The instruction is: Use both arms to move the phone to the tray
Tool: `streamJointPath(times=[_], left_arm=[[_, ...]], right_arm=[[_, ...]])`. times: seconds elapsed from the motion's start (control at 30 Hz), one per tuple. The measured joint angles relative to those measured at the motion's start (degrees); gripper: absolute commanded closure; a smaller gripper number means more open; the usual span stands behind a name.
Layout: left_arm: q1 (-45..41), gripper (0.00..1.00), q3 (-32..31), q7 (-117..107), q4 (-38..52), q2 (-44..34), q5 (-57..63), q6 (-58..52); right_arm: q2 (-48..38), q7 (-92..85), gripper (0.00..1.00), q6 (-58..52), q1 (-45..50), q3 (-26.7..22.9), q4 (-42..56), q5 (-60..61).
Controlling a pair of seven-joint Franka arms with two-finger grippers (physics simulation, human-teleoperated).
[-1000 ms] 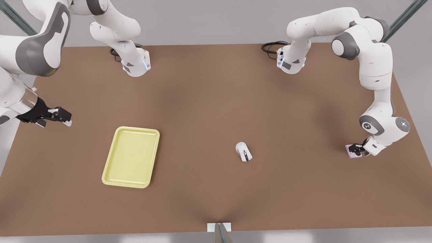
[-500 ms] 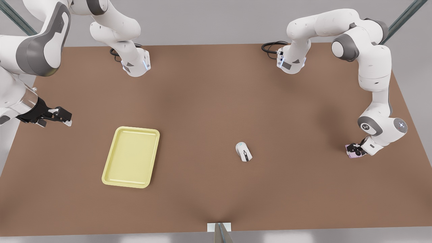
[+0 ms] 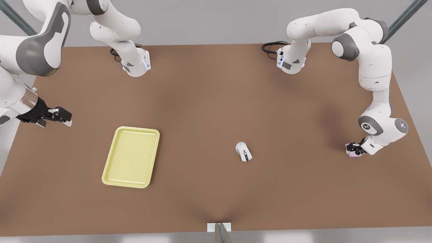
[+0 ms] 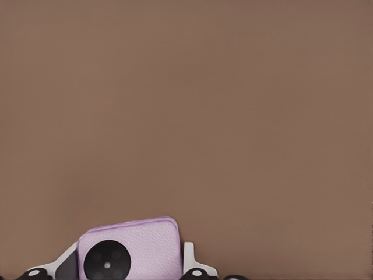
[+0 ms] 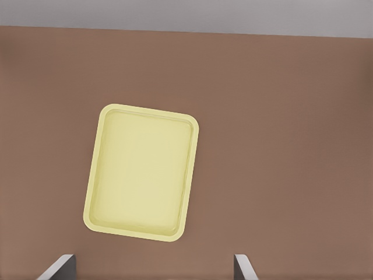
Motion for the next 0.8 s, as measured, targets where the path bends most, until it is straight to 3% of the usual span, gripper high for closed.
streamJointPath(times=[0.27, 0.4, 0.57, 0.8], left_arm=[[-0.94, 0.21, -0.08, -0.55, 0.28, -1.74, 0.24, -0.78], [-5.7, 0.21, 0.23, -1.5, 0.47, -3.05, 0.43, -1.19], [-25.67, 0.21, 9.31, -5.78, 0.53, -6.25, 2.33, -4.82], [-47.66, 0.21, 10.5, -19.39, 3.72, -6.77, 7.64, -10.25]], right_arm=[[0.0, -0.01, 0.0, 0.02, 0.0, 0.0, 0.0, 0.0], [0.0, -0.01, 0.0, 0.03, 0.01, 0.0, 0.0, 0.0], [0.0, -0.01, 0.0, 0.03, 0.09, 0.0, 0.0, 0.0], [0.0, -0.01, 0.0, 0.03, 0.09, 0.0, 0.0, 0.0]])
